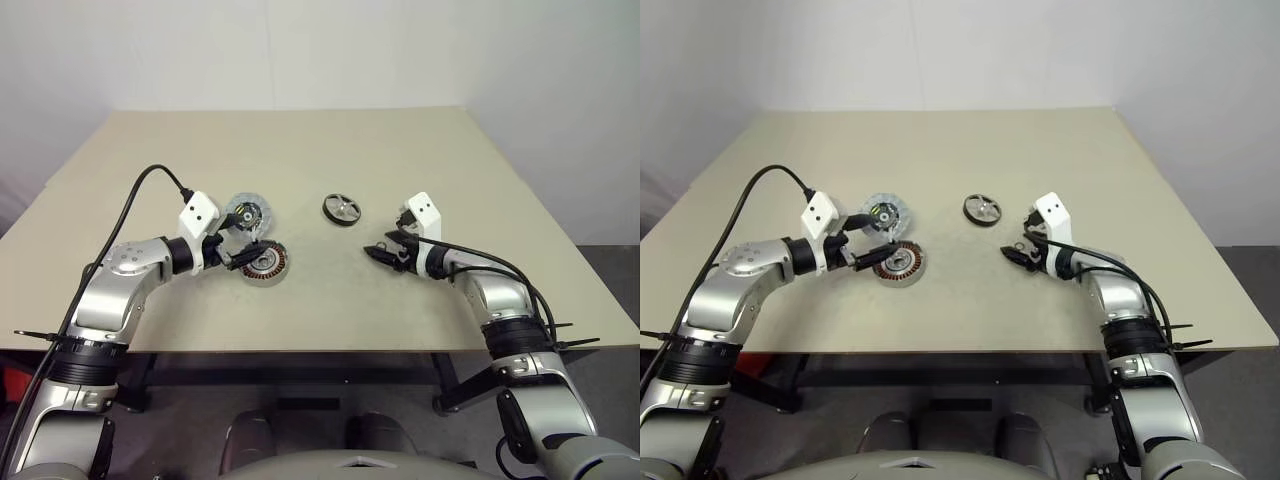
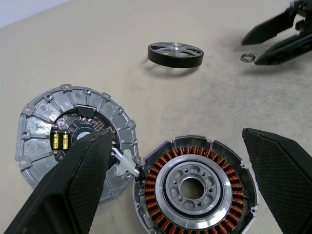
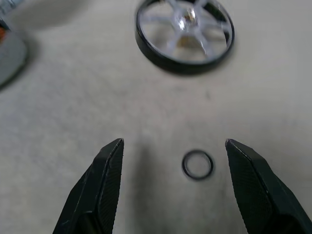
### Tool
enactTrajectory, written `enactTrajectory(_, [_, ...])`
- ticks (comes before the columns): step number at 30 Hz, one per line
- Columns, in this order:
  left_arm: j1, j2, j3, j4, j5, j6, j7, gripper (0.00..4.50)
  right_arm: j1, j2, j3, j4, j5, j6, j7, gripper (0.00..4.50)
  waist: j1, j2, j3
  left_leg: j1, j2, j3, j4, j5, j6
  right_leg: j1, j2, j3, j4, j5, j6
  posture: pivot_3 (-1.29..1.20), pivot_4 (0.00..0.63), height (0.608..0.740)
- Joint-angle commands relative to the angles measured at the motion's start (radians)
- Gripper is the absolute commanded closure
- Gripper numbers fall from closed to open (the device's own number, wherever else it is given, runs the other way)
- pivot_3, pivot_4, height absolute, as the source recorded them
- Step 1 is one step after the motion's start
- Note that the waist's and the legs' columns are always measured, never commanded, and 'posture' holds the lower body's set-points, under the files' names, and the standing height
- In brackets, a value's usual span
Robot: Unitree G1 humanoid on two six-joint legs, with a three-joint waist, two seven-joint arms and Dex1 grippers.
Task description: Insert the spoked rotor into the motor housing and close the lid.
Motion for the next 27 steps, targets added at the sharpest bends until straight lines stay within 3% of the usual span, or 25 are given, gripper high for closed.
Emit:
enactTrajectory(1, [-0.003,0.017,0.026,-0.038,0.001,-0.012,0.004,0.00,-0.042,-0.004,-0.006,0.021,-0.003,-0.034,-0.001,0.78,0.000,0.000,0.000,0.000,0.000,0.000,0.000,0.000,0.000,0.000,0.000,0.000,0.000,0.000,0.000,0.00,0.000,0.740])
enactTrajectory(10, [0.004,0.023,0.029,-0.046,0.001,-0.013,0.012,0.00,-0.047,-0.007,-0.007,0.082,-0.008,-0.058,-0.006,0.78,0.000,0.000,0.000,0.001,0.000,0.000,0.000,0.000,0.000,0.001,0.000,0.000,0.000,0.000,0.000,0.00,0.000,0.740])
enactTrajectory(13, [0.002,0.025,0.030,-0.044,0.002,-0.015,0.013,0.00,-0.044,-0.008,-0.007,0.095,-0.012,-0.070,-0.012,1.33,0.000,0.000,0.000,0.001,0.000,0.000,0.000,0.000,0.000,0.002,0.000,0.000,0.000,0.000,0.000,0.00,0.000,0.740])
enactTrajectory(17, [-0.002,0.028,0.031,-0.041,0.003,-0.017,0.014,0.00,-0.030,-0.026,0.016,0.090,-0.035,-0.123,0.008,2.70,0.001,0.000,0.000,0.001,0.000,0.000,0.000,0.000,0.000,0.002,0.000,0.000,0.000,0.000,0.000,0.00,0.000,0.740])
enactTrajectory(27, [-0.008,0.034,0.035,-0.032,0.004,-0.021,0.014,0.00,-0.042,-0.048,0.033,0.118,-0.078,-0.204,0.024,2.70,0.000,0.000,0.000,0.001,0.000,0.000,0.000,0.000,0.000,0.002,0.000,0.000,0.000,0.000,0.000,0.00,0.000,0.740])
